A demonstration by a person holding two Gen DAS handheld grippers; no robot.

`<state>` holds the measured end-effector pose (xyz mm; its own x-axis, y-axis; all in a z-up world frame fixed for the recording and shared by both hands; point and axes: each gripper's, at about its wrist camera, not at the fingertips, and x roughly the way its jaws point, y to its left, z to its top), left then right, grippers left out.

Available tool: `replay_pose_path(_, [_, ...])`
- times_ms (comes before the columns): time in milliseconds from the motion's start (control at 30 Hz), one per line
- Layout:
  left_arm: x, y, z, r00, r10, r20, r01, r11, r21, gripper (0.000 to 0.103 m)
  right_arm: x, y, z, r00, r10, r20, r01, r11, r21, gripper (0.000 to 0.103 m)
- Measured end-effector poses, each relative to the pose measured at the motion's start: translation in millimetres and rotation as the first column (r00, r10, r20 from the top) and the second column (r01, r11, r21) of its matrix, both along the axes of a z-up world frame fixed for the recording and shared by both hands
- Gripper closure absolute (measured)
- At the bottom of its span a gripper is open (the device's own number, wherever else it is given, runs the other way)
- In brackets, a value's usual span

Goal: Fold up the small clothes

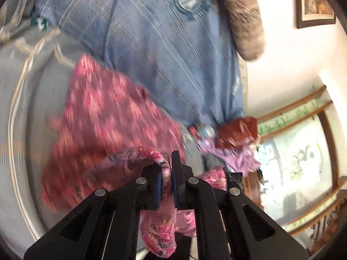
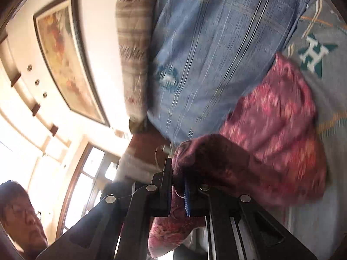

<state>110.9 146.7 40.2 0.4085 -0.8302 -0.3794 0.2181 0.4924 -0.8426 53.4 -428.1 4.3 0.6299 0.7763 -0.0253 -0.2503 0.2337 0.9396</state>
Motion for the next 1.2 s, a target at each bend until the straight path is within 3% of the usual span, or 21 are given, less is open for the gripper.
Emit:
replay_pose_path(167, [91.7, 1.1, -27.8, 0.991, 0.086, -0.098, -0.084, 0.996, 0.029, 0.098, 76.4, -30.4, -19.1, 0.988, -0.121, -0.095, 0.118, 0.992, -0.041, 0.095])
replay_pose_path(267, [135.2, -1.1, -59.1, 0.967, 0.138, -0.213, -0.121, 0.988, 0.092, 0.098, 115.4, -44.1, -37.6, 0.968, -0.177, -0.176, 0.164, 0.983, -0.085, 0.093])
replay_pose_path(367, [156.9, -4.2, -88.2, 0.932, 0.171, -0.321, -0.125, 0.98, 0.158, 0.098, 144.4, -49.8, -61.4, 0.929, -0.241, -0.282, 0.19, 0.962, -0.196, 0.091])
replay_pose_path(433, [155.2, -2.0, -91.1, 0.923, 0.176, -0.341, -0.127, 0.979, 0.161, 0.098, 149.7, -51.7, -71.7, 0.917, -0.237, -0.319, 0.181, 0.964, -0.196, 0.091])
replay_pose_path(500, [148.0, 1.5, -78.5, 0.934, 0.184, -0.307, -0.136, 0.976, 0.172, 0.097, 145.9, -50.8, -64.1, 0.918, -0.241, -0.315, 0.177, 0.959, -0.221, 0.086])
replay_pose_path(533, [144.0, 6.1, -68.2, 0.942, 0.187, -0.279, -0.14, 0.973, 0.181, 0.095, 140.9, -50.0, -55.4, 0.924, -0.24, -0.299, 0.172, 0.957, -0.235, 0.076])
replay_pose_path(567, [141.4, 10.2, -61.2, 0.945, 0.194, -0.265, -0.149, 0.972, 0.18, 0.091, 135.4, -50.6, -47.3, 0.925, -0.249, -0.286, 0.177, 0.95, -0.256, 0.063])
replay_pose_path(667, [131.1, 27.7, -33.7, 0.942, 0.258, -0.214, -0.219, 0.957, 0.188, 0.059, 111.8, -58.8, -21.0, 0.93, -0.282, -0.234, 0.216, 0.938, -0.271, 0.056])
replay_pose_path(800, [100.0, 25.2, -9.5, 0.966, 0.212, -0.147, -0.182, 0.964, 0.194, 0.05, 76.4, -60.5, 6.0, 0.954, -0.246, -0.17, 0.206, 0.953, -0.221, 0.052])
replay_pose_path(833, [89.0, 16.5, -7.1, 0.975, 0.175, -0.134, -0.147, 0.969, 0.2, 0.048, 73.8, -53.8, 8.9, 0.959, -0.227, -0.17, 0.187, 0.957, -0.222, 0.047])
replay_pose_path(933, [60.5, -14.5, -17.6, 0.989, 0.079, -0.128, -0.049, 0.974, 0.219, 0.046, 71.8, -25.8, 1.9, 0.97, -0.132, -0.204, 0.083, 0.969, -0.231, 0.042])
replay_pose_path(1033, [51.5, -39.8, -44.3, 0.98, 0.006, -0.2, 0.031, 0.983, 0.182, 0.046, 83.4, 8.2, -15.3, 0.964, -0.038, -0.263, -0.022, 0.975, -0.22, 0.042])
replay_pose_path(1200, [63.6, -50.7, -64.7, 0.969, 0.019, -0.246, 0.03, 0.981, 0.191, 0.047, 116.1, 48.2, -43.5, 0.939, 0.055, -0.338, -0.106, 0.986, -0.133, 0.042])
